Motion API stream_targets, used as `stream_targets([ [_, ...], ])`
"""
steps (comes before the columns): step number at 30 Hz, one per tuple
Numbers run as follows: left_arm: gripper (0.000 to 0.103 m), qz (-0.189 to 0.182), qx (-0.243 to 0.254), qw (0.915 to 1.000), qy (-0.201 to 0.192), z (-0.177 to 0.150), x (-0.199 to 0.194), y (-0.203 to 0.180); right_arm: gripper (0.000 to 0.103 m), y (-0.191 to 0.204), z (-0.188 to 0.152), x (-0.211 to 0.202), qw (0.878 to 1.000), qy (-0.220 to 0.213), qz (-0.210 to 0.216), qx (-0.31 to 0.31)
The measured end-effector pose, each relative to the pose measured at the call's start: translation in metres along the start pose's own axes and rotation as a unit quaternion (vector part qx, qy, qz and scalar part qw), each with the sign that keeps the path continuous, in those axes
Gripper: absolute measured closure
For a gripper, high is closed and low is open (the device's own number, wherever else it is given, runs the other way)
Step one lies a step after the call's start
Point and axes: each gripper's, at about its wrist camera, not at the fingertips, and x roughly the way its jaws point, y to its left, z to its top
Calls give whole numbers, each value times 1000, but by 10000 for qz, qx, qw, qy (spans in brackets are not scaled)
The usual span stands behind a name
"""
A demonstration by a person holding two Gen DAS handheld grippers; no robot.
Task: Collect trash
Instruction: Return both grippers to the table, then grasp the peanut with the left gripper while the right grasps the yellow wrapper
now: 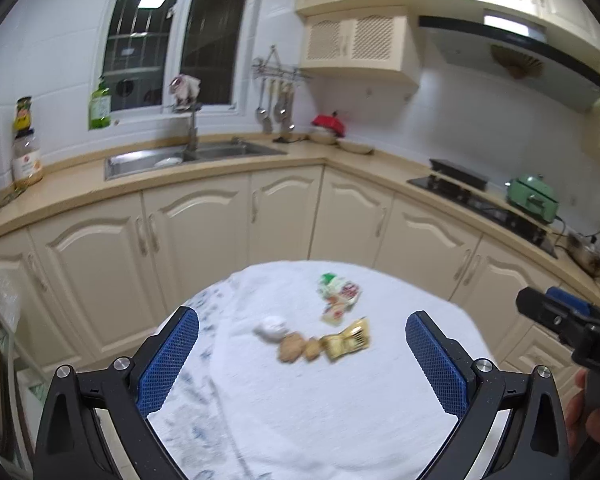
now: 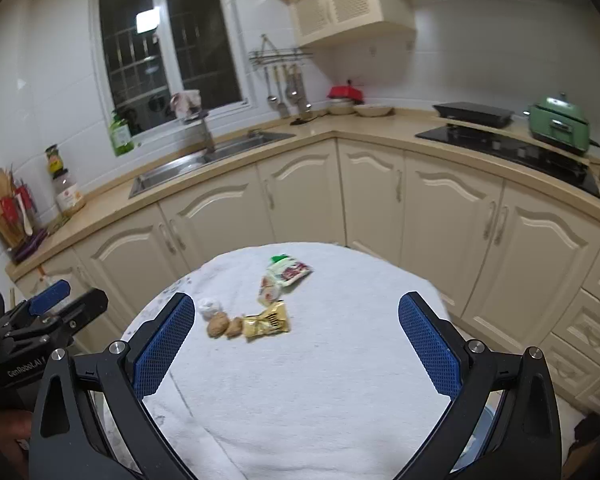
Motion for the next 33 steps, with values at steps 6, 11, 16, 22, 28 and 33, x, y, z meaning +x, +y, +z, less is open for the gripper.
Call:
stream_targets([
  [6, 1, 150, -57, 9995, 288, -6, 17, 8, 0, 19, -3, 28, 9994, 260, 111, -187],
  [11, 1, 200, -80, 9986, 490, 12, 57, 9, 0, 23, -6, 60, 9980, 524, 140, -323],
  [16, 1, 298, 56, 9961, 824, 21, 119, 15, 0, 17, -14, 105, 9952, 916, 96, -334],
  [22, 6, 341, 180, 9906, 1313, 16, 197, 17, 0, 5, -29, 148, 9904, 1352, 86, -270],
  [28, 17, 429, 289, 9831, 1756, 14, 271, 13, 0, -8, -37, 176, 9865, 1632, 84, -133],
  [33, 20, 165, 82, 9806, 1951, 15, 310, 15, 0, -11, -42, 194, 9838, 1786, 129, -106],
])
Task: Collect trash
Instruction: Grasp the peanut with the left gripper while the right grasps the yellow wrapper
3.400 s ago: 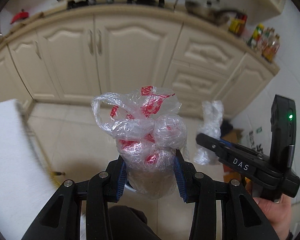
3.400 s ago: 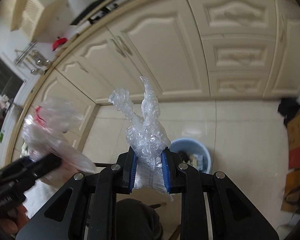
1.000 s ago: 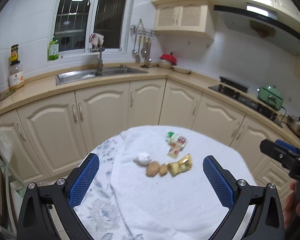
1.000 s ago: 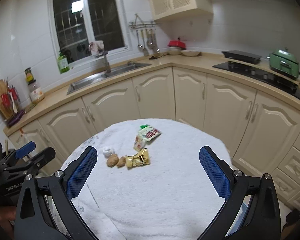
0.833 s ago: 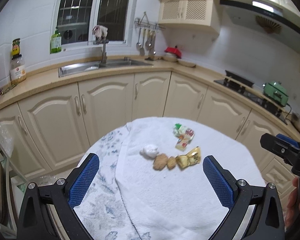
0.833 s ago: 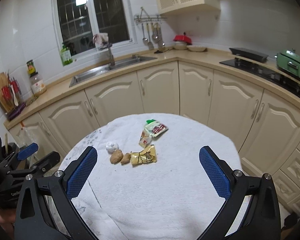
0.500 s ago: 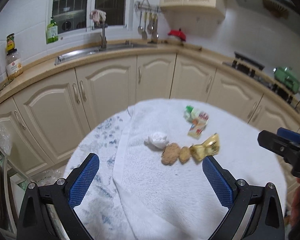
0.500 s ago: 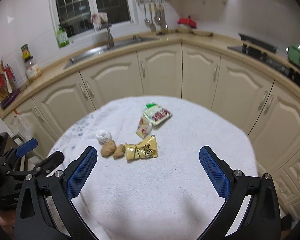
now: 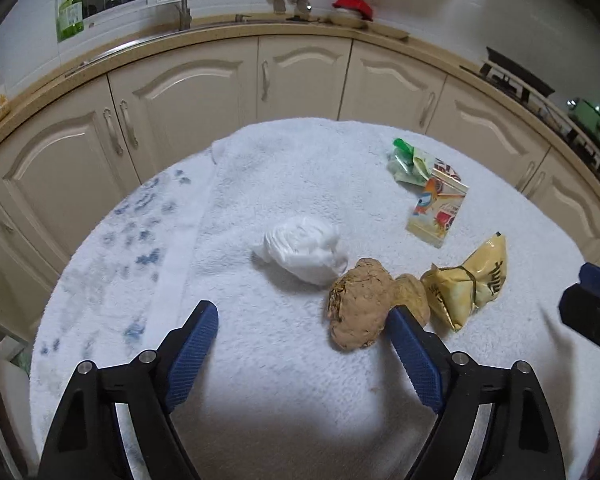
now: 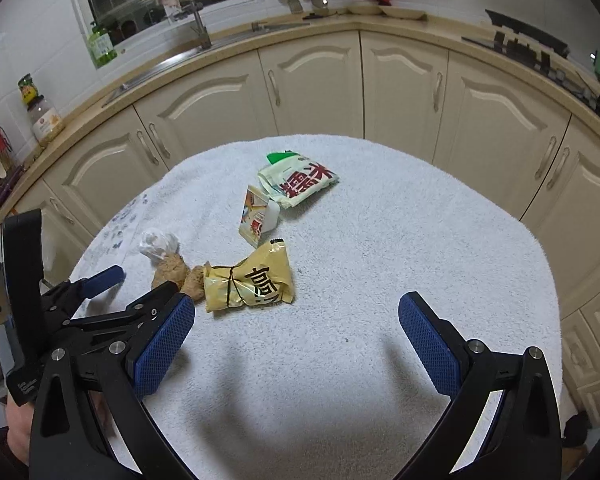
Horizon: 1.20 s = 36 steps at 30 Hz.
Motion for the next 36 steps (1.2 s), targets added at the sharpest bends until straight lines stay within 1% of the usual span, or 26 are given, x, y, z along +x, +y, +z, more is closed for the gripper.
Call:
stream_targets([
  [3, 27, -158, 24, 9999, -10, 13, 14, -3, 0, 0, 1, 12, 9999, 86, 52, 29],
  [5, 42, -259, 42, 9997, -12, 21, 21, -3, 0, 3, 3, 21, 9999, 133, 99, -1],
  [6, 45, -299, 58, 9995, -7, 26, 25, -3, 0, 4, 3, 24, 9998, 151, 99, -17],
  [7, 54, -358, 68, 9993, 20, 30, 30, -3, 0, 5, 3, 29, 9998, 194, 99, -31],
  [8, 66, -404, 79, 9992, 15, 30, 33, -3, 0, 5, 3, 31, 9997, 216, 108, -26],
  [11, 75, -546, 55, 9985, -17, 30, 38, 2, 0, 6, 3, 39, 9995, 278, 118, -5],
  [13, 77, -622, -37, 9981, -6, 28, 38, 8, 0, 7, 4, 44, 9994, 305, 135, -8],
  [18, 76, -702, -147, 9974, -25, 28, 41, 24, 0, 14, 5, 55, 9992, 328, 220, -36],
  [20, 77, -632, -136, 9979, -29, 32, 44, 25, 1, 16, 7, 63, 9993, 345, 162, -41],
  [22, 77, -701, -176, 9974, -37, 35, 49, 24, 1, 15, 7, 67, 9995, 293, 101, -26],
  [24, 78, -746, -197, 9970, -43, 39, 54, 25, 4, 16, 8, 67, 9996, 246, 78, -69],
  [25, 79, -761, -211, 9969, -44, 36, 52, 25, 6, 15, 8, 68, 9996, 238, 88, -78],
  [26, 79, -767, -221, 9968, -45, 35, 52, 26, 12, 16, 8, 67, 9997, 212, 58, -144],
  [27, 79, -783, -233, 9966, -47, 32, 51, 26, 25, 16, 8, 66, 9996, 208, 46, -172],
  [28, 79, -815, -279, 9963, -48, 29, 48, 27, 33, 16, 7, 64, 9995, 204, -48, -240],
  [29, 80, -834, -313, 9960, -49, 27, 47, 28, 36, 14, 6, 63, 9994, 227, -39, -244],
  [31, 80, -830, -337, 9960, -57, 18, 40, 29, 36, 10, 5, 60, 9995, 236, 58, -191],
  [36, 80, -836, -349, 9959, -76, 3, 23, 35, 36, 7, -1, 54, 9997, 206, 47, -118],
])
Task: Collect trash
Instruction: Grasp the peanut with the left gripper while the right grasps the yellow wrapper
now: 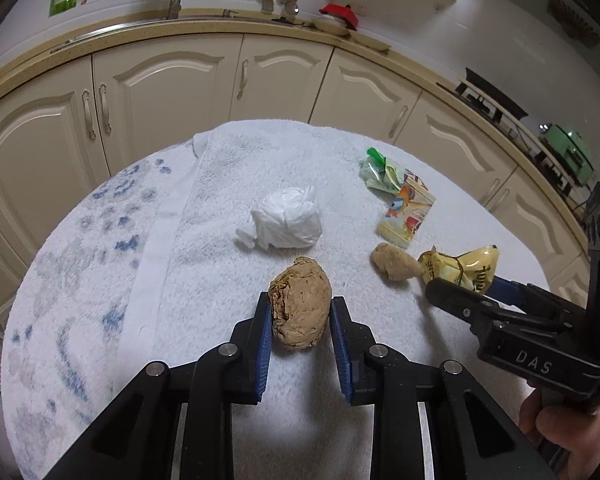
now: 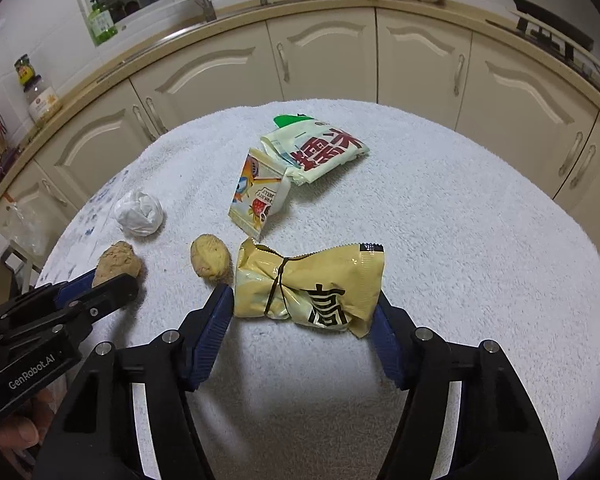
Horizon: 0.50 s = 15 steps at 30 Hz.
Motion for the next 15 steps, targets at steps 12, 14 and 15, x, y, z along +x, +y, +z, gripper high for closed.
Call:
stream_targets([
  [12, 80, -2, 234, 9993, -298, -31, -65, -17, 45, 1, -23, -33, 10000, -40, 37, 82],
  [14, 80, -8, 235, 9993, -302, -37, -70, -17, 36, 0, -26, -32, 9999, 5, -38, 116],
  [15, 80, -10, 227, 9993, -294, -40, -73, -17, 26, 0, -27, -32, 9999, 1, -35, 144],
])
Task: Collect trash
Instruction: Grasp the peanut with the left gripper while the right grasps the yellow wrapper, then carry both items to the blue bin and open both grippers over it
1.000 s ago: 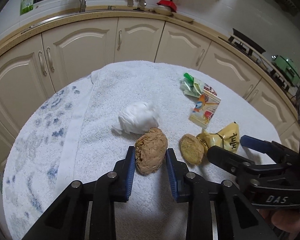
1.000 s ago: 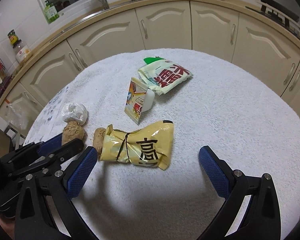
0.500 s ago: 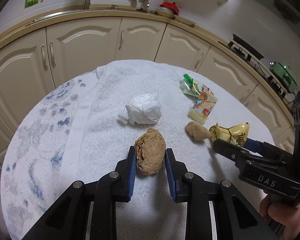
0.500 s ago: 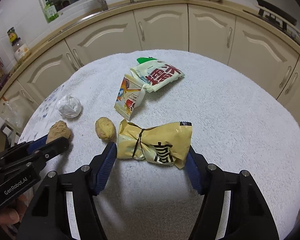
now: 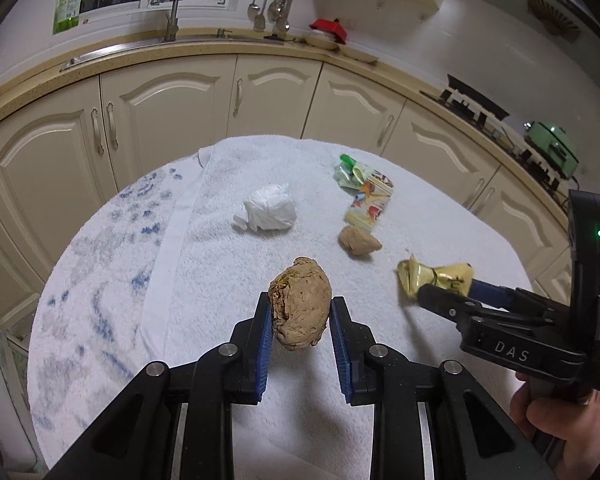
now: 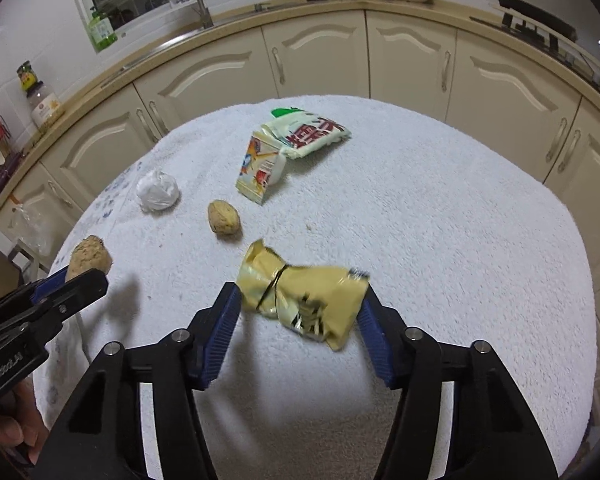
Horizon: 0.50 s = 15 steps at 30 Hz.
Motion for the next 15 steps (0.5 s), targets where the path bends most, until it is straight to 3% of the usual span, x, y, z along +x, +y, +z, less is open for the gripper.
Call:
stream_targets([
  [3, 80, 6, -6, 10000, 16, -9, -9, -4, 17, 0, 1, 1, 9999, -115, 30, 113],
  [7, 80, 8, 26, 10000, -11, -13, -21, -13, 15, 2, 8, 22, 9994, 11, -207, 265],
  [9, 80, 7, 49, 10000, -39, -14, -27, -16, 29, 11, 7, 23, 9991, -51, -428, 8],
  [11, 80, 12, 87, 9999, -65, -13, -32, -18, 37, 13, 3, 20, 9992, -56, -392, -92],
  [15, 80, 5, 158, 9998, -95, -16, -40, -24, 39, -4, -12, 3, 9998, -134, -16, 122],
])
